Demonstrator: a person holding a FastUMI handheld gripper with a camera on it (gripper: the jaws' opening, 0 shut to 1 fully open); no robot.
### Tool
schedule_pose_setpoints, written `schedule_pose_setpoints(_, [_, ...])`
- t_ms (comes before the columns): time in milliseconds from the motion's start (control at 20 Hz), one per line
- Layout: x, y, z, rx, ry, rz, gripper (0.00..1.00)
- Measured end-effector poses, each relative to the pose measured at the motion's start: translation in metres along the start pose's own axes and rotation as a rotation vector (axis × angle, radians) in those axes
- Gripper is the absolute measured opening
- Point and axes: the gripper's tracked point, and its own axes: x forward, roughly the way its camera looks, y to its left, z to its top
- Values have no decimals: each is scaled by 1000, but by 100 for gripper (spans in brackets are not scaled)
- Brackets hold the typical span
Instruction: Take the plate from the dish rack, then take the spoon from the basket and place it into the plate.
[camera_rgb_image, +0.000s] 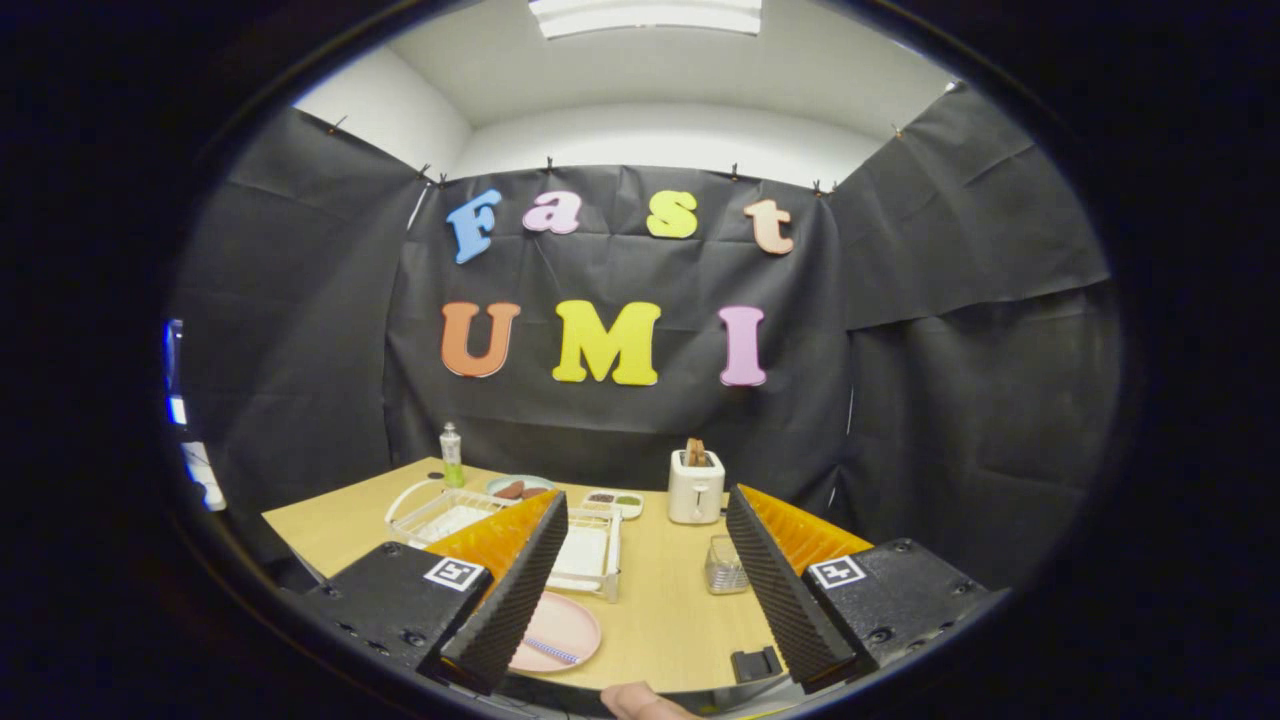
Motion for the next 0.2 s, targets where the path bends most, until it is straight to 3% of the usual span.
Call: schedule_pose_setpoints(200, [1,-7,-2,17,2,-14,100])
